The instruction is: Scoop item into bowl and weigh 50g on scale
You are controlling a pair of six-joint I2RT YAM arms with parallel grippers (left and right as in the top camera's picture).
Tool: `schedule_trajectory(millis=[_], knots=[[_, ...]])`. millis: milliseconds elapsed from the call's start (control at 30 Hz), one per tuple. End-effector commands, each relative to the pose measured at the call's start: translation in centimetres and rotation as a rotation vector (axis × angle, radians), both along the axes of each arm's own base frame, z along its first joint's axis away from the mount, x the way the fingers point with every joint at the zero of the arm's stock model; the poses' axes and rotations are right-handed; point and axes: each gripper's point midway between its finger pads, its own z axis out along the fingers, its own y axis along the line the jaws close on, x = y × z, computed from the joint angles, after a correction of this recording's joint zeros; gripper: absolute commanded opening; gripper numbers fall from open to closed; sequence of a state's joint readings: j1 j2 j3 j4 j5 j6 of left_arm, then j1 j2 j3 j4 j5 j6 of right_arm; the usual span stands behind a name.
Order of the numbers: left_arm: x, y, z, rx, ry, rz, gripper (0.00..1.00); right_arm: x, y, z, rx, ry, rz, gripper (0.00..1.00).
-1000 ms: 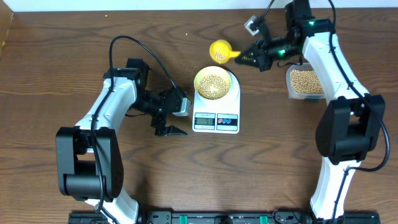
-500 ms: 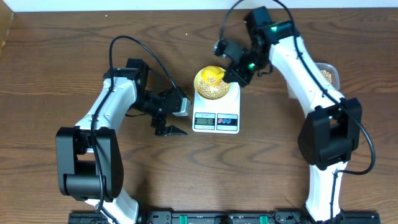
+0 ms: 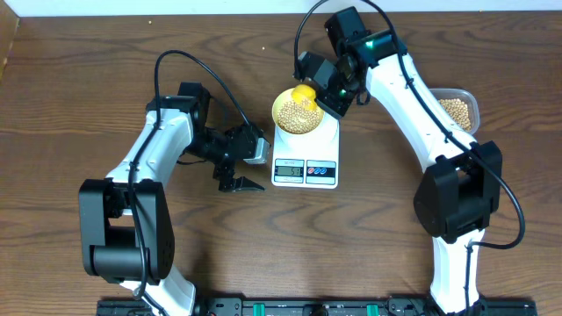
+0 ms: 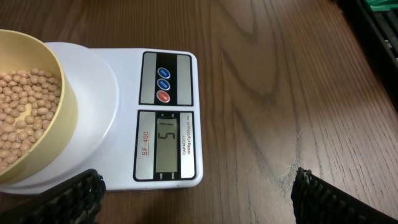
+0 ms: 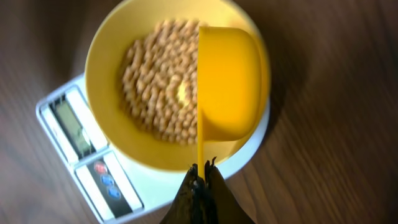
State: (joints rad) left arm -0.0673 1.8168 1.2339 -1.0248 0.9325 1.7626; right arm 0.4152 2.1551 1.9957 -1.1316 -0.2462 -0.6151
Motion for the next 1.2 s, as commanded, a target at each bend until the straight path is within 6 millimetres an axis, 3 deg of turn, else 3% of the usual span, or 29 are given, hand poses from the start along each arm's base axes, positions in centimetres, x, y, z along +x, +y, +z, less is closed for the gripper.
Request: schedule_trajectory(millis=[0,367,1167], knots=[[-0.2,0.1,0.0,0.001,-0.008,-0.009,0.98,-1.1,1.0,1.1,-0.036,-0.070,0.208,0.01],[-0.2,0.1,0.0,0.001,-0.008,-0.009,0.98,-2.0,1.4,0.6,-0.135,-0.111,0.355,0.01],[-0.2,0.1,0.0,0.001,-0.008,-0.009,0.98,0.5,1.3,0.4,-0.200,-0.244,0.442,0.01]])
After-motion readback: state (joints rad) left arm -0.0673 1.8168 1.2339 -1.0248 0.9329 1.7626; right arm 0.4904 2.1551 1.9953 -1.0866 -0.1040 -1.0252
